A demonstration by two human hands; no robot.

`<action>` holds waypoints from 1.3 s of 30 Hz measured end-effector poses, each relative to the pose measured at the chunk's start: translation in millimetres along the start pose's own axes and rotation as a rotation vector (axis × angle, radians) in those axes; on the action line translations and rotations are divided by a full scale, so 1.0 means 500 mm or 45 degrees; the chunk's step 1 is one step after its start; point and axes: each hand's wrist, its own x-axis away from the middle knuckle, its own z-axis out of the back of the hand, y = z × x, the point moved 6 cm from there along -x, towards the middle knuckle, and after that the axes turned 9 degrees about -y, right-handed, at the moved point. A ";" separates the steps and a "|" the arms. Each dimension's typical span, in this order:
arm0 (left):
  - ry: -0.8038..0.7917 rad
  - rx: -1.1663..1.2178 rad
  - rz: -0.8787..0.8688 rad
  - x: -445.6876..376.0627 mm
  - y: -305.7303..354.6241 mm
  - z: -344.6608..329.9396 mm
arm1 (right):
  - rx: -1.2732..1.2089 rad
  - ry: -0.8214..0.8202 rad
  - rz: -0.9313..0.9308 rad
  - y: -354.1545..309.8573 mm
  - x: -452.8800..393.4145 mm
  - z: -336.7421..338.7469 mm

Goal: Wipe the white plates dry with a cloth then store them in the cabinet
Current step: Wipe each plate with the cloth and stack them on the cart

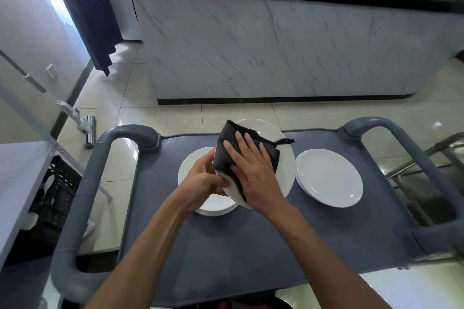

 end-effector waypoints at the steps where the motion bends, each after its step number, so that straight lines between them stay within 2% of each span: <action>1: 0.012 0.018 0.006 0.000 0.000 -0.001 | 0.015 0.000 0.008 -0.003 -0.005 0.004; 5: 0.070 0.056 0.034 0.001 0.000 -0.008 | 0.031 0.035 0.000 -0.011 -0.033 0.025; 13: 0.151 0.088 -0.006 0.009 0.009 -0.023 | 0.088 0.095 -0.173 0.030 -0.085 0.053; 26: 0.339 0.264 -0.028 0.012 -0.003 -0.004 | 0.155 -0.008 -0.426 0.122 -0.035 0.044; 33: 0.360 0.276 -0.069 0.003 0.001 0.005 | 0.075 -0.042 -0.504 0.093 0.012 0.002; 39: 0.364 0.268 -0.053 -0.005 -0.006 0.007 | 0.024 0.020 -0.549 0.032 0.018 -0.029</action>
